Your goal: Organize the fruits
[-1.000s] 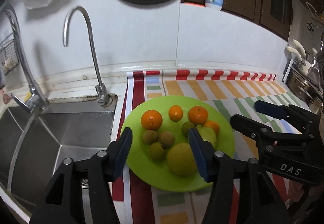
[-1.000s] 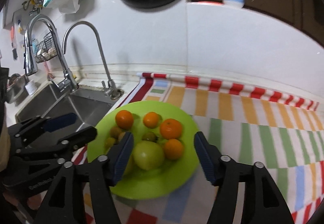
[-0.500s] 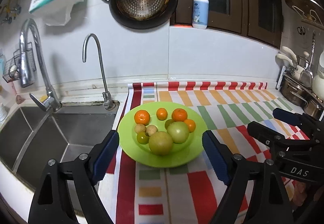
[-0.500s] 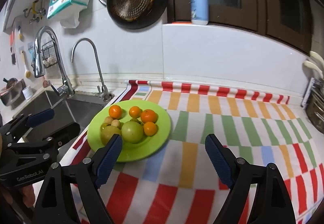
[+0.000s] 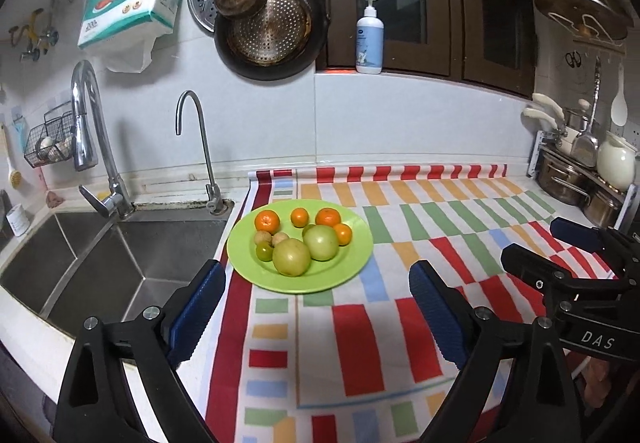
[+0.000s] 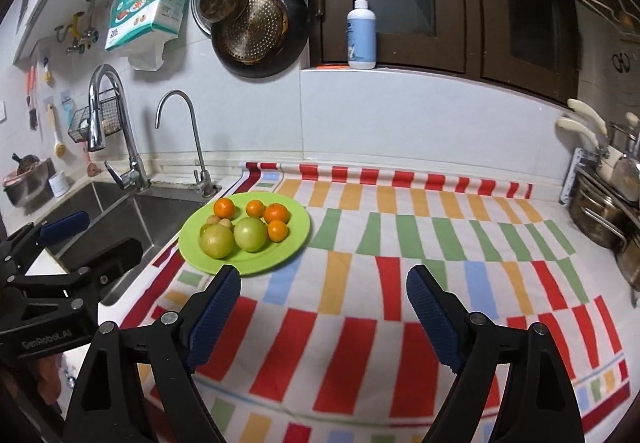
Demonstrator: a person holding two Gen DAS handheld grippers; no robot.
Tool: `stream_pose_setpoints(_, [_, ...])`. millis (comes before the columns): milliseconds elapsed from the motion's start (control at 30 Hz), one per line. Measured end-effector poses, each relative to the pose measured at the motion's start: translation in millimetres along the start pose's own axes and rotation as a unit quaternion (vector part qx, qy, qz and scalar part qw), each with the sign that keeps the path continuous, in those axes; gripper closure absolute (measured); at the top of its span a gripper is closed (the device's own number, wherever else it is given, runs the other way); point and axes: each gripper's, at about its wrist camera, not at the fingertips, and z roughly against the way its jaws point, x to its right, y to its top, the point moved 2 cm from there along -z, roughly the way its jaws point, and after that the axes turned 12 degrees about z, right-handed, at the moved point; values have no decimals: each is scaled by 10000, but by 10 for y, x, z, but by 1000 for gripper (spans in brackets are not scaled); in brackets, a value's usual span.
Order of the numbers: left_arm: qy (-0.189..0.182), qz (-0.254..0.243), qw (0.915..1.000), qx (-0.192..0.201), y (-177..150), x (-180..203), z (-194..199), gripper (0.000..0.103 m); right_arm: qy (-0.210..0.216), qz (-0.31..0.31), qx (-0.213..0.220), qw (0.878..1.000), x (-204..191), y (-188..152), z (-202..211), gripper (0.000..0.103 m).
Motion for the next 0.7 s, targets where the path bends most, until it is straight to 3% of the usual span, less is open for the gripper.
stream_pose_setpoints(367, [-32, -22, 9999, 127, -132, 126, 398, 0, -57, -29, 166, 9998, 78, -172, 472, 17])
stream_pose_setpoints(700, [57, -40, 9997, 213, -219, 185, 666, 0, -116, -38, 291, 9995, 86, -261, 784, 14])
